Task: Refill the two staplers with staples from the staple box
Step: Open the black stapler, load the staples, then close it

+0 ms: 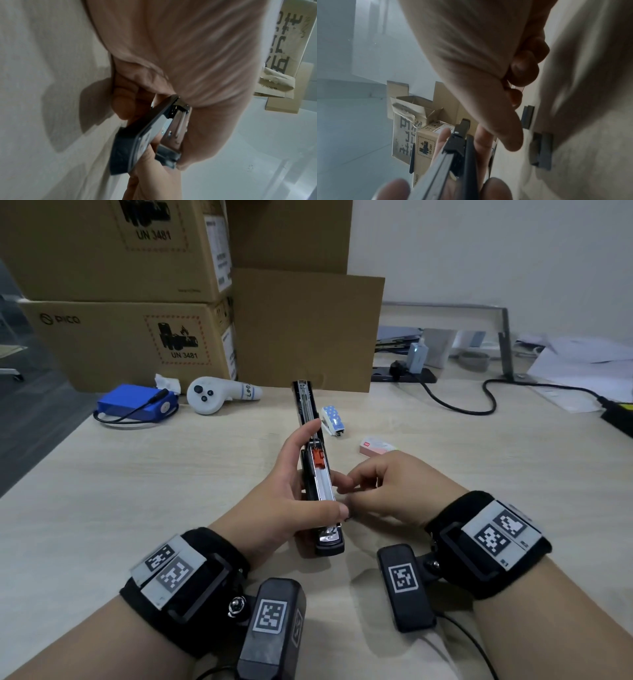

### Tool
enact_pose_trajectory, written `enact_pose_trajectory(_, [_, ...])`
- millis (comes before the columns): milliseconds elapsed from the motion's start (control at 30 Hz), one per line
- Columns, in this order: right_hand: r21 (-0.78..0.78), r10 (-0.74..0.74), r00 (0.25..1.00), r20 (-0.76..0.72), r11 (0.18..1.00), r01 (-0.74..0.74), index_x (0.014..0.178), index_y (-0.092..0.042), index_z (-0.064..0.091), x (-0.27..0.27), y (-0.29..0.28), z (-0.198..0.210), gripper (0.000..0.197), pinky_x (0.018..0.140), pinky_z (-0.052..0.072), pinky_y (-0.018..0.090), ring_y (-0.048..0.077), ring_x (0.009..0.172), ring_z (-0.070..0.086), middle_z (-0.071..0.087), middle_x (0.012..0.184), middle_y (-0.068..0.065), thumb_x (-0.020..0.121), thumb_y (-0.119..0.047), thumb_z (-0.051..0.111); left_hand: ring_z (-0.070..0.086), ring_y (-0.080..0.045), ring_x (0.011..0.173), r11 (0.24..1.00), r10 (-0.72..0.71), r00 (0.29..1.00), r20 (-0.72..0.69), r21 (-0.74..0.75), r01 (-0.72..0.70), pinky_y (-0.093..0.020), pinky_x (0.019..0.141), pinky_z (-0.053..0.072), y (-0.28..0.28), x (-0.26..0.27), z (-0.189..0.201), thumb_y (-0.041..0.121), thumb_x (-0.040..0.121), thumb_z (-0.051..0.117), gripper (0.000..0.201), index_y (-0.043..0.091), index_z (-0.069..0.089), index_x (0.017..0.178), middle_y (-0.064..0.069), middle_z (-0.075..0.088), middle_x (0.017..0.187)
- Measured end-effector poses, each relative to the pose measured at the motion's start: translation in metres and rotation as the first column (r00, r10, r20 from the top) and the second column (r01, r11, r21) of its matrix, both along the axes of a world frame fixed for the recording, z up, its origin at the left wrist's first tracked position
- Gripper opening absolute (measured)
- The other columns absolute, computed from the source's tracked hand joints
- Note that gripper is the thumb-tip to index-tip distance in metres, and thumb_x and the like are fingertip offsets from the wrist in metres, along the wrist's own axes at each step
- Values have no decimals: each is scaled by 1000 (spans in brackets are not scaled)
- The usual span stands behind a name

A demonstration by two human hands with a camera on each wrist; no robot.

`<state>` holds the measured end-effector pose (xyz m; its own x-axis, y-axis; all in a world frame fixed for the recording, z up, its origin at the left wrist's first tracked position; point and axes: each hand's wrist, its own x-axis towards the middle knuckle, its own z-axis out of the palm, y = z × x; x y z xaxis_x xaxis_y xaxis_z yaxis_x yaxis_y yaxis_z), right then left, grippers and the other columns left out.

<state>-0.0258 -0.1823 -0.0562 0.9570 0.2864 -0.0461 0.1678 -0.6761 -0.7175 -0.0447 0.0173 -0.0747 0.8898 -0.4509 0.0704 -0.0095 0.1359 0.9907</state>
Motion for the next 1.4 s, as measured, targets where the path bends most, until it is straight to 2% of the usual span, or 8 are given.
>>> enact_pose_trajectory(100, [-69, 44, 998, -47, 996, -47, 90, -31, 80, -2, -1, 2, 14, 61, 38, 18, -3, 53, 52, 57, 52, -22, 77, -34, 79, 71, -16, 78, 1000, 3, 1000, 7, 4, -3, -27, 74, 56, 0, 0, 0, -6, 73, 73, 100, 59, 35, 139, -11, 74, 106])
enact_pose_trajectory(233, [-121, 79, 997, -27, 989, -81, 72, -40, 76, -4, 1, 5, 11, 62, 40, 18, -1, 60, 54, 63, 67, -13, 77, -31, 79, 71, -18, 79, 1000, 16, 1000, 10, 20, -16, -28, 75, 56, 0, 0, 2, -6, 75, 74, 102, 59, 32, 141, -15, 74, 109])
enact_pose_trajectory(400, [-73, 83, 996, -38, 994, -86, 72, -20, 73, -7, 3, 6, 10, 56, 39, 9, -6, 55, 54, 61, 59, -24, 76, -21, 81, 71, -17, 76, 999, 40, 999, -7, 5, -40, -28, 73, 56, 0, 1, 0, -10, 78, 72, 104, 55, 29, 145, -10, 75, 105])
enact_pose_trajectory(800, [144, -75, 997, 31, 987, 70, 78, -19, 76, 0, -1, 4, 12, 65, 49, 22, 6, 68, 63, 70, 67, -9, 82, -9, 71, 70, -18, 86, 998, 61, 998, -28, -25, -62, -28, 77, 55, 0, 2, -1, 0, 75, 74, 100, 55, 29, 145, -16, 73, 113])
enact_pose_trajectory(900, [390, -196, 976, 90, 909, 147, 77, -17, 74, 1, 0, 8, 13, 56, 45, 17, 5, 59, 61, 70, 65, -6, 83, -5, 72, 69, -15, 84, 998, 67, 997, -28, -7, -67, -27, 75, 55, 1, 1, 0, 3, 74, 76, 101, 59, 29, 143, -21, 69, 119])
enact_pose_trajectory(1100, [737, -211, 977, -14, 658, 153, 78, -15, 70, -3, 7, 12, 20, 59, 51, 27, 16, 67, 68, 76, 77, 8, 83, 4, 70, 72, -18, 87, 999, 13, 1000, -28, 37, -12, -32, 79, 57, 2, 0, 0, 2, 74, 79, 102, 65, 32, 139, -19, 70, 119])
enact_pose_trajectory(1300, [617, -193, 963, 190, 786, 36, 82, -9, 76, -12, 18, 10, 17, 63, 55, 27, 18, 70, 70, 78, 80, 10, 83, 6, 70, 69, -21, 117, 997, -34, 999, -14, 63, 35, -39, 85, 56, 1, -2, -1, 0, 75, 79, 103, 60, 31, 143, -16, 69, 121])
enact_pose_trajectory(1400, [574, -187, 943, 277, 819, -6, 79, -16, 76, -15, 22, 9, 20, 68, 59, 37, 29, 76, 72, 78, 82, 9, 82, 4, 72, 67, -18, 118, 997, -49, 999, -5, 65, 50, -37, 84, 57, 1, -2, -1, -1, 74, 78, 104, 56, 30, 146, -12, 66, 124])
